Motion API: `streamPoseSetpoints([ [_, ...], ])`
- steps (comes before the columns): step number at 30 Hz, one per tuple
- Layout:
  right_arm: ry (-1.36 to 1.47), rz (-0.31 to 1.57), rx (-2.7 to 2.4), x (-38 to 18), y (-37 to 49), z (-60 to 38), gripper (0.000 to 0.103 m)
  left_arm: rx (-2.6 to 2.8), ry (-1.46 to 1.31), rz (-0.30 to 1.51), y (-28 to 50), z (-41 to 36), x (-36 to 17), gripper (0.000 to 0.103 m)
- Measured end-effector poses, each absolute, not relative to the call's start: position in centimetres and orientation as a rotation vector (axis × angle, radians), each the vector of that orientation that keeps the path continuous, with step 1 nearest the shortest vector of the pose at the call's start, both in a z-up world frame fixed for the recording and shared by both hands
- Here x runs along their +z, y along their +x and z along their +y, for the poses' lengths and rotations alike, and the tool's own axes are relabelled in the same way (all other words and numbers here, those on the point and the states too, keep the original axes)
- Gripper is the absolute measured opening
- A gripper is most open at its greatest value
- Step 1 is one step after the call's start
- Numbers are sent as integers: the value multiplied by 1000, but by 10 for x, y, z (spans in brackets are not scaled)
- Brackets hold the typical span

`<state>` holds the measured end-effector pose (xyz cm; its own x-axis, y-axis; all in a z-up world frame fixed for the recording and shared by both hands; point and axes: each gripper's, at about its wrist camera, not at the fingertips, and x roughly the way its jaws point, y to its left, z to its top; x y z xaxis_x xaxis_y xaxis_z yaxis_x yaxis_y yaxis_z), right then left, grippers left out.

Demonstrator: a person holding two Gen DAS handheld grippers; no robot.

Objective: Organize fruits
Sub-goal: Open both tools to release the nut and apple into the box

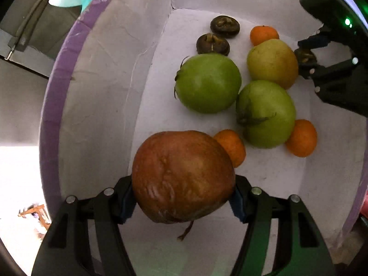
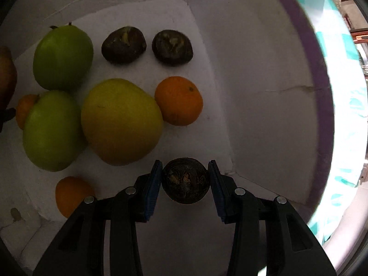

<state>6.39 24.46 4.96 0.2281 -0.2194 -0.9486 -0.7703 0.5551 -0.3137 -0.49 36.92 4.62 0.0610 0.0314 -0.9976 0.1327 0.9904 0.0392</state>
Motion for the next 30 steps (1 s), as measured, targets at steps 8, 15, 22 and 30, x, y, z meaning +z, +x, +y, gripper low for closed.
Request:
streamPoseSetpoints([
  [8, -943, 1344, 512, 48, 73, 238, 42, -73, 119, 1522, 2, 373, 44, 66],
  [15, -901, 1343, 508, 57, 78, 236, 44, -78, 118, 1521, 7, 379, 44, 67],
  [22, -897, 1293, 453, 73, 88, 231, 69, -78, 115, 1511, 0, 375, 47, 68],
  [30, -971, 1173, 367, 97, 83, 231, 86, -83, 123, 1460, -12, 370, 55, 69],
])
